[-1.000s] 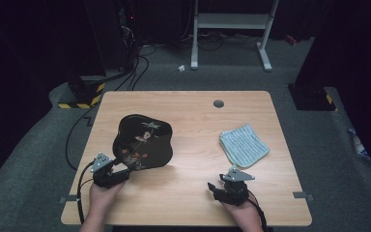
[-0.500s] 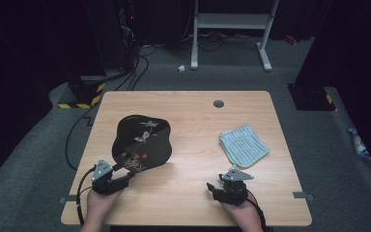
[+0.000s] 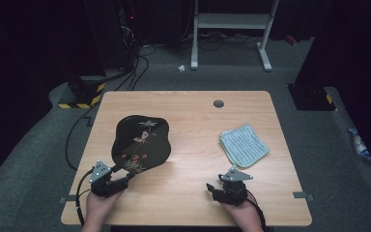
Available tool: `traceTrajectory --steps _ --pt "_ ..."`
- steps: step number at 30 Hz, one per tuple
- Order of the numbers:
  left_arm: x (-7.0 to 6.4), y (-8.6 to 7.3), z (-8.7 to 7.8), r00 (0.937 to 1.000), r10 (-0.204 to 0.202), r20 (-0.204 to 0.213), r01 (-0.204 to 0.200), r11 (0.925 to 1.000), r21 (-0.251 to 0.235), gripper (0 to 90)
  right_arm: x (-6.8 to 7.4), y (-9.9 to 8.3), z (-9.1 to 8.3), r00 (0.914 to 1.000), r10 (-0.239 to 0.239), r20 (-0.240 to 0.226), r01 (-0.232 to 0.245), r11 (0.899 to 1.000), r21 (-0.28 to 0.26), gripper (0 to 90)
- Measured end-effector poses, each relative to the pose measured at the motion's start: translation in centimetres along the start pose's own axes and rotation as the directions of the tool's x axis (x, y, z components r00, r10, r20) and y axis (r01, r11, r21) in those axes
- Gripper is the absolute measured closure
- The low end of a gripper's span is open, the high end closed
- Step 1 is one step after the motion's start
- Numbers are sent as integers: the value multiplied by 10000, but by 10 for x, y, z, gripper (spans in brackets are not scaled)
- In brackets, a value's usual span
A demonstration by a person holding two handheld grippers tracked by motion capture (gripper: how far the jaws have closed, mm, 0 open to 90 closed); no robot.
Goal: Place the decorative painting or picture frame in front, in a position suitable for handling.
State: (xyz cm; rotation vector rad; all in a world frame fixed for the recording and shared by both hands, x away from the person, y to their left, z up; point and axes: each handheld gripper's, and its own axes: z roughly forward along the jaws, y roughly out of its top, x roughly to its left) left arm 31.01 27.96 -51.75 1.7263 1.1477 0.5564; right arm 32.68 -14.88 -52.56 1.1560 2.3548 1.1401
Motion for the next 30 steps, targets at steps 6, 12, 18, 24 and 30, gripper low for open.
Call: traceTrajectory --steps 6,12,18,24,30 --pt "-2 -2 -5 9998 -75 209 71 9998 167 361 0 0 0 10000 -47 10 47 10000 11 377" --pt "-9 -6 -9 9992 157 362 -167 9995 279 363 -1 1 1 10000 51 -70 -51 9999 88 377" --pt "-21 -9 -13 9976 490 481 -506 9982 321 354 0 1 1 10000 -1 -30 2 9999 131 376" --pt "-25 -10 -11 9986 382 374 -395 9986 340 318 0 1 2 10000 -25 -49 26 9999 155 377" --pt "-24 -5 -13 9995 265 -176 -263 9996 144 288 1 1 2 10000 -43 -54 44 9998 176 377"
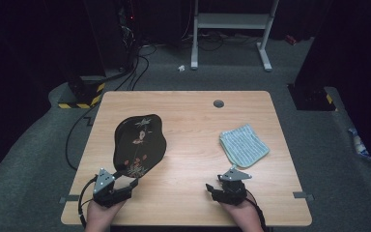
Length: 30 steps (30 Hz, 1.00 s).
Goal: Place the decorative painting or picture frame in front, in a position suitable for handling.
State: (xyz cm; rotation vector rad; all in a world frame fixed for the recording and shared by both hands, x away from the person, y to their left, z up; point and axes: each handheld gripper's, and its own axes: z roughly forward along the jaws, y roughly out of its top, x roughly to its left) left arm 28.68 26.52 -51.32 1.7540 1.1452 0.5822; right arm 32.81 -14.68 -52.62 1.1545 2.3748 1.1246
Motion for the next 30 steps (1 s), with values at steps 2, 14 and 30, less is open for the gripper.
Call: traceTrajectory --steps 2,14,30 --pt "3 1 0 9998 -159 119 160 9998 -102 314 0 0 0 10000 -35 19 35 10000 3 377" --pt "-1 2 -3 9947 -176 1008 192 9997 -150 574 0 0 1 10000 1 46 -2 10000 42 377" --pt "-5 37 -12 9975 -298 640 351 9960 -824 493 0 0 1 10000 -17 34 16 10000 68 377"
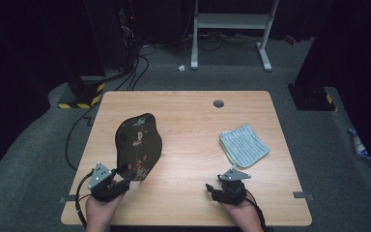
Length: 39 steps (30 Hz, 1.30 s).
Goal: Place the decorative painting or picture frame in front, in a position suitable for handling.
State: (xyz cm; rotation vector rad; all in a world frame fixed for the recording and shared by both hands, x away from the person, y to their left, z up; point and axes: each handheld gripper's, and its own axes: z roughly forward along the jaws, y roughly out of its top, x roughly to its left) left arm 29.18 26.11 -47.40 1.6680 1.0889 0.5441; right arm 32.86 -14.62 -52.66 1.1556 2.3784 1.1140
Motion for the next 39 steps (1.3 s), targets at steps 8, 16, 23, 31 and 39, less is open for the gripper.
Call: traceTrajectory --steps 8,16,23,31,39 --pt "-3 21 7 9961 430 -767 -428 9991 42 522 0 1 1 10000 -3 -29 3 10000 49 378" --pt "0 31 13 9963 401 -760 -412 9991 -134 642 -1 1 2 10000 19 -31 -19 10000 76 379" --pt "0 31 19 9975 487 -508 -495 9987 -147 760 0 1 2 10000 -29 14 28 9999 119 380" --pt "0 28 21 9995 263 -169 -269 9989 -372 802 1 1 2 10000 -93 16 93 9999 87 380" --pt "-15 34 21 9992 409 50 -404 9965 -726 807 0 1 1 10000 -43 31 43 10000 60 380"
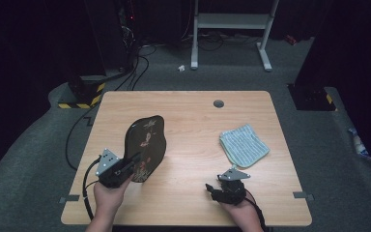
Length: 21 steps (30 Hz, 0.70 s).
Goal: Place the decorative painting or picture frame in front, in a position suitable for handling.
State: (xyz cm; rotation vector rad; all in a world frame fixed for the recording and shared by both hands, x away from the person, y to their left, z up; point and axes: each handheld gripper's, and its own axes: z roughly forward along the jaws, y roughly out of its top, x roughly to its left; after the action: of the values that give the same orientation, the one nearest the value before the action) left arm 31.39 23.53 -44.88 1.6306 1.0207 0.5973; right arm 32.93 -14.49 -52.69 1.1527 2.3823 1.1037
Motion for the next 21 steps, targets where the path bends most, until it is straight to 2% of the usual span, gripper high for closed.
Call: traceTrajectory --steps 3,4,5,9,15,21 --pt "-7 4 -2 9998 28 178 -23 9996 -284 807 0 0 0 10000 -26 32 27 10000 -17 380" --pt "-7 4 -2 9998 28 178 -23 9996 -284 807 0 0 0 10000 -23 37 23 10000 -27 380" --pt "-12 7 -1 9995 115 289 -106 9994 -336 807 0 0 0 10000 -4 38 4 10000 -33 380" --pt "-23 6 5 9982 30 597 -5 9991 -425 807 0 0 0 10000 2 37 -1 10000 -50 381" --pt "-33 1 17 9977 16 681 8 9994 -341 807 0 0 -1 10000 -2 3 2 10000 -57 380" --pt "-38 -5 20 9984 57 569 -31 9990 -446 807 0 0 -1 10000 -13 -19 13 10000 -77 380"
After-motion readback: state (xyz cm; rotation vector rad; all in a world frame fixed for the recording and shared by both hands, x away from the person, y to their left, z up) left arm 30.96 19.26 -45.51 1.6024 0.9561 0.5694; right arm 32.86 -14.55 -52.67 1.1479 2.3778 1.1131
